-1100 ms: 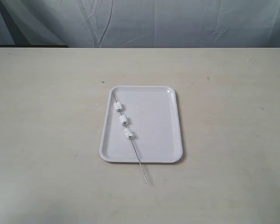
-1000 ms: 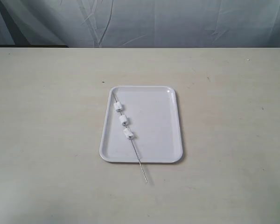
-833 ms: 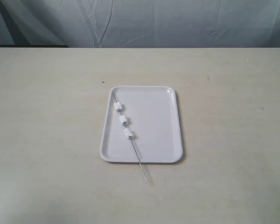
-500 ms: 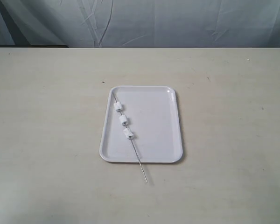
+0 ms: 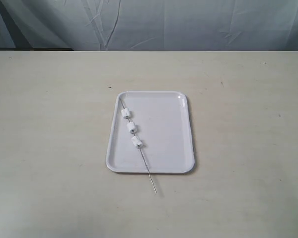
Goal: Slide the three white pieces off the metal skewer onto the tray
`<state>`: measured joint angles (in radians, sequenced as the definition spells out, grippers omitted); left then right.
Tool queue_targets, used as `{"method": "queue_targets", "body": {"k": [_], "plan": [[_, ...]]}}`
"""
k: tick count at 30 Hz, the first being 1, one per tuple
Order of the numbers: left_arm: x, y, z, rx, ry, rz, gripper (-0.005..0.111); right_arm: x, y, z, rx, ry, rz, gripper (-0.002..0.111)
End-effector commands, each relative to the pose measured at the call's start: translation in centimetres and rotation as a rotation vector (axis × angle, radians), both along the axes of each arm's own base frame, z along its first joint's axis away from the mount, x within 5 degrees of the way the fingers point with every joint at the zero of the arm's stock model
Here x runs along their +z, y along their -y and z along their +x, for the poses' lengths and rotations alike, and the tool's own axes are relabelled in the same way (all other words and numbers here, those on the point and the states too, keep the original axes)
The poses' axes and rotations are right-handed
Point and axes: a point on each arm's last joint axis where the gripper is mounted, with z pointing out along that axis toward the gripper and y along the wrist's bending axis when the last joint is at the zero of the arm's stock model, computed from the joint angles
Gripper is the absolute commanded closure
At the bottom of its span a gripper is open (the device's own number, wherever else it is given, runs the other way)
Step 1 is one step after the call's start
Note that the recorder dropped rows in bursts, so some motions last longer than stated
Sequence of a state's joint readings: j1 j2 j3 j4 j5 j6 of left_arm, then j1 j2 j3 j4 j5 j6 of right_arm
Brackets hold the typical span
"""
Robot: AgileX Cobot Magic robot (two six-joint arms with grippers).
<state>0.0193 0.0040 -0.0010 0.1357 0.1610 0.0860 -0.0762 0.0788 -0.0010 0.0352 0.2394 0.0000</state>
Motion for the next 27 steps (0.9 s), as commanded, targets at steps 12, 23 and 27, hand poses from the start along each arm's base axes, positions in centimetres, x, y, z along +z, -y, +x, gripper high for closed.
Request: {"method": "queue_targets", "body": {"k": [12, 23, 27], "plan": [[3.7, 0.6, -0.5, -0.058, 0.416, 0.034, 0.107, 2.7, 0.1, 0.2, -0.014, 0.297, -0.023, 0.108], [4.1, 0.6, -0.7, -0.068, 0.471, -0.035, 0.107, 5.8, 0.0, -0.6, 0.0, 0.662, 0.001, 0.108], [4.9, 0.6, -1.1, -0.122, 0.566, -0.252, 0.107, 6.7, 0.0, -1.1, 0.004, 0.765, -0.002, 0.108]]}}
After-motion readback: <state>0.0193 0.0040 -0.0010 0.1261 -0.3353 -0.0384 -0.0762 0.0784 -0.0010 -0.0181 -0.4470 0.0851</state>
